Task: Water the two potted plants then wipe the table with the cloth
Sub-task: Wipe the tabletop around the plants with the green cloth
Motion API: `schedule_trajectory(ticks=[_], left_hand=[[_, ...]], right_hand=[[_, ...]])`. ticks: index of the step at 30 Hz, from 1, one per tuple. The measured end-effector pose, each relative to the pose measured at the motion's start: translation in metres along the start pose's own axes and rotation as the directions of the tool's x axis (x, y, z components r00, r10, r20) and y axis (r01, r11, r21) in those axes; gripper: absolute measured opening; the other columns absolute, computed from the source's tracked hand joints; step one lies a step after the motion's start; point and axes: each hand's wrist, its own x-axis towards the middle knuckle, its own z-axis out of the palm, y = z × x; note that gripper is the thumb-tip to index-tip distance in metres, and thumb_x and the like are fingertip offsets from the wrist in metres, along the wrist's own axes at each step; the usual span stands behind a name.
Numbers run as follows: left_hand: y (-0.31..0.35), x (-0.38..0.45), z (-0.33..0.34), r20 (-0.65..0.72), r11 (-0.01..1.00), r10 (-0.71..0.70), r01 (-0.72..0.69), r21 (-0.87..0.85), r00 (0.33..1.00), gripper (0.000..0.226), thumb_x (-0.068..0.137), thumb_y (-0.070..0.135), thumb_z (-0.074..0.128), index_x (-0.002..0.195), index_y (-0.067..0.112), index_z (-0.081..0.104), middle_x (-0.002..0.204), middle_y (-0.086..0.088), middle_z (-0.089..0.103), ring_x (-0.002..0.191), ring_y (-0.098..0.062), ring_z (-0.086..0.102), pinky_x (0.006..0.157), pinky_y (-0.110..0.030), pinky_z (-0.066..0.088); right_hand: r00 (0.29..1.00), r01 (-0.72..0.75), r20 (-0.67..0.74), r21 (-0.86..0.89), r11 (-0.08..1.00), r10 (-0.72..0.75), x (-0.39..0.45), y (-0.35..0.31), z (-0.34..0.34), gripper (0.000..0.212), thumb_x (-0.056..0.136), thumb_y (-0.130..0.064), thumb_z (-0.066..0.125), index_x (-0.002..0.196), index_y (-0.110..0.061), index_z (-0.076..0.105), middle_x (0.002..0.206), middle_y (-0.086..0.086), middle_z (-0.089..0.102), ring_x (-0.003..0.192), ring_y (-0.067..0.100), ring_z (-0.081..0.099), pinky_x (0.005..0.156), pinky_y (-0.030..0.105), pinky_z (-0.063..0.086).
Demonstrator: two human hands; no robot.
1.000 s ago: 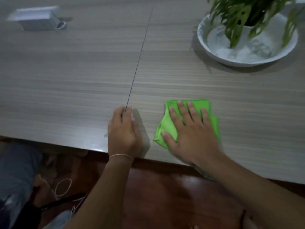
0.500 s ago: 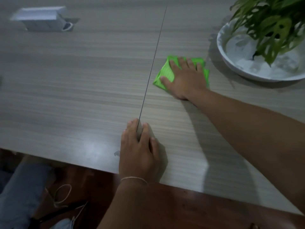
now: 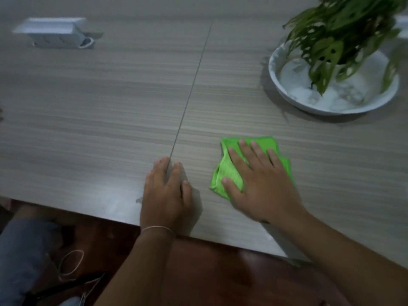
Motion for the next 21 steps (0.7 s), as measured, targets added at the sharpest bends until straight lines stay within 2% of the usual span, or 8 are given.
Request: schedule_trajectory(ticks=[6,10,11,13,15,16,18,21], left_hand=[[0.006,0.003,0.004,0.044,0.998,-0.063,0.064,-0.025,0.997,0.066,0.086,0.040,0.039,0.134,-0.002,0.055,0.144,-0.023,0.047,0.132,-0.038,0.044,0.114,-0.048,0.036],[0.037,0.000,0.014,0.028,0.992,-0.126,0.125,0.027,0.992,0.065,0.090,0.044,0.031,0.125,-0.003,0.058,0.136,-0.029,0.050,0.127,-0.045,0.046,0.110,-0.059,0.035],[0.064,-0.002,0.021,0.055,0.996,-0.089,0.090,-0.022,0.995,0.063,0.092,0.043,0.031,0.125,-0.003,0.058,0.135,-0.029,0.051,0.127,-0.045,0.045,0.112,-0.058,0.033],[0.138,-0.008,0.041,0.117,0.983,0.134,-0.117,-0.142,0.984,0.061,0.095,0.038,0.033,0.131,-0.004,0.056,0.140,-0.027,0.049,0.134,-0.041,0.042,0.118,-0.046,0.028],[0.217,-0.010,0.066,0.129,0.918,0.375,-0.349,-0.187,0.918,0.057,0.098,0.036,0.035,0.139,-0.001,0.052,0.146,-0.023,0.046,0.141,-0.038,0.037,0.120,-0.040,0.025],[0.251,-0.008,0.079,0.128,0.894,0.431,-0.403,-0.197,0.893,0.057,0.099,0.037,0.035,0.141,0.002,0.050,0.148,-0.022,0.044,0.143,-0.036,0.035,0.120,-0.040,0.026],[0.308,0.001,0.098,0.138,0.895,0.430,-0.402,-0.192,0.892,0.058,0.098,0.040,0.033,0.144,0.007,0.047,0.151,-0.021,0.042,0.145,-0.036,0.031,0.120,-0.044,0.027],[0.352,0.013,0.119,0.171,0.935,0.354,-0.343,-0.096,0.919,0.060,0.096,0.040,0.032,0.144,0.007,0.045,0.152,-0.025,0.039,0.145,-0.040,0.030,0.117,-0.052,0.030]], right_hand=[[0.987,-0.162,-0.014,-0.022,0.987,0.161,-0.109,0.100,-0.012,0.078,0.090,-0.070,0.039,0.157,-0.032,0.034,0.168,0.000,0.025,0.155,0.025,0.024,0.124,0.053,0.019],[0.952,-0.303,-0.056,-0.037,0.952,0.300,-0.161,0.177,-0.023,0.080,0.088,-0.070,0.041,0.156,-0.029,0.037,0.167,0.002,0.027,0.154,0.026,0.028,0.123,0.054,0.022],[0.942,-0.331,-0.064,-0.038,0.943,0.329,-0.168,0.194,-0.027,0.080,0.087,-0.070,0.040,0.156,-0.028,0.038,0.167,0.002,0.028,0.153,0.026,0.028,0.123,0.054,0.023],[0.922,-0.385,-0.068,-0.053,0.922,0.381,-0.172,0.220,-0.033,0.082,0.088,-0.072,0.037,0.157,-0.029,0.035,0.167,0.002,0.027,0.154,0.026,0.026,0.124,0.053,0.021],[0.906,-0.422,-0.064,-0.062,0.904,0.419,-0.167,0.241,-0.037,0.083,0.088,-0.074,0.032,0.158,-0.030,0.031,0.168,0.002,0.024,0.155,0.024,0.022,0.125,0.052,0.018],[0.898,-0.438,-0.071,-0.057,0.897,0.434,-0.161,0.250,-0.038,0.083,0.089,-0.075,0.030,0.159,-0.031,0.030,0.168,0.002,0.023,0.156,0.024,0.021,0.125,0.052,0.017],[0.882,-0.467,-0.095,-0.041,0.884,0.461,-0.146,0.274,-0.041,0.083,0.088,-0.074,0.029,0.158,-0.030,0.031,0.168,0.003,0.025,0.155,0.025,0.022,0.125,0.052,0.015],[0.876,-0.471,-0.124,-0.020,0.882,0.465,-0.112,0.310,-0.046,0.083,0.087,-0.073,0.032,0.156,-0.028,0.036,0.166,0.006,0.030,0.153,0.027,0.026,0.124,0.053,0.017]])
